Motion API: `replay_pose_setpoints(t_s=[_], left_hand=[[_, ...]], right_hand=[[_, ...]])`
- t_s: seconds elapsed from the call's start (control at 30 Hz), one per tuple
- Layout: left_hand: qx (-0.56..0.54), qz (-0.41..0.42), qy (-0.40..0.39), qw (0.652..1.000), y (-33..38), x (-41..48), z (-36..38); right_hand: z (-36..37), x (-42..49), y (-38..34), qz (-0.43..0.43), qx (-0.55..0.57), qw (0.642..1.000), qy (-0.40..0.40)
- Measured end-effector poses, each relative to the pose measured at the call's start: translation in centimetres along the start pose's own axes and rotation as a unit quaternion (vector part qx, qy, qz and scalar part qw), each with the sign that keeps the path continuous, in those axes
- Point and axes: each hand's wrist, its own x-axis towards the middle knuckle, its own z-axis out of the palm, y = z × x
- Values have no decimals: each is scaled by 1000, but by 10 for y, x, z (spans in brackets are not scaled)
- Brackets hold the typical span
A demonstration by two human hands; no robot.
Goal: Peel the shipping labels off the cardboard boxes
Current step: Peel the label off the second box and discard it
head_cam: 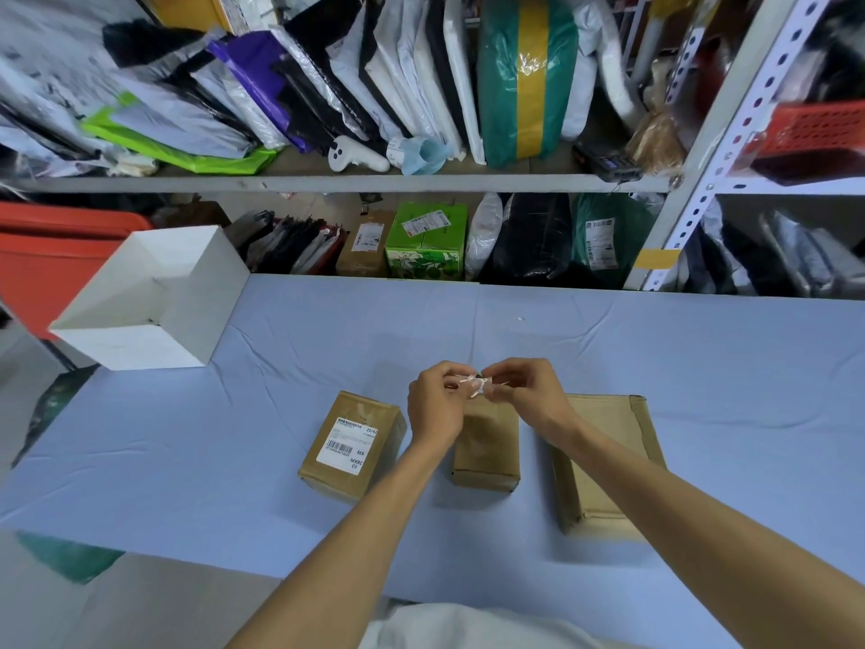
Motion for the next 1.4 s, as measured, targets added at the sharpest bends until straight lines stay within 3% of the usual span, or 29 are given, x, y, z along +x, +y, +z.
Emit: replay_pose_setpoints(t_s=[0.23,0.47,0.6,1.03,1.17,1.4], left_hand=[[31,17,22,999,9,-6,8],[11,52,-7,999,15,-8,12],[74,81,2,994,16,-6,9],[-16,40,-98,994,9,1,-1],[-21,38,-84,995,6,-1,1],[-9,59,-44,997,11,-1,1]], right_hand=[[6,-6,-4,-55,-110,989,83],[8,-5,-6,-60,-94,986,128],[6,-4,0,-38,-63,988,136],[0,-8,-5,-25,-61,994,83],[0,-8,-8,-21,-73,995,71],[2,-2,-10,-10,-51,991,122]])
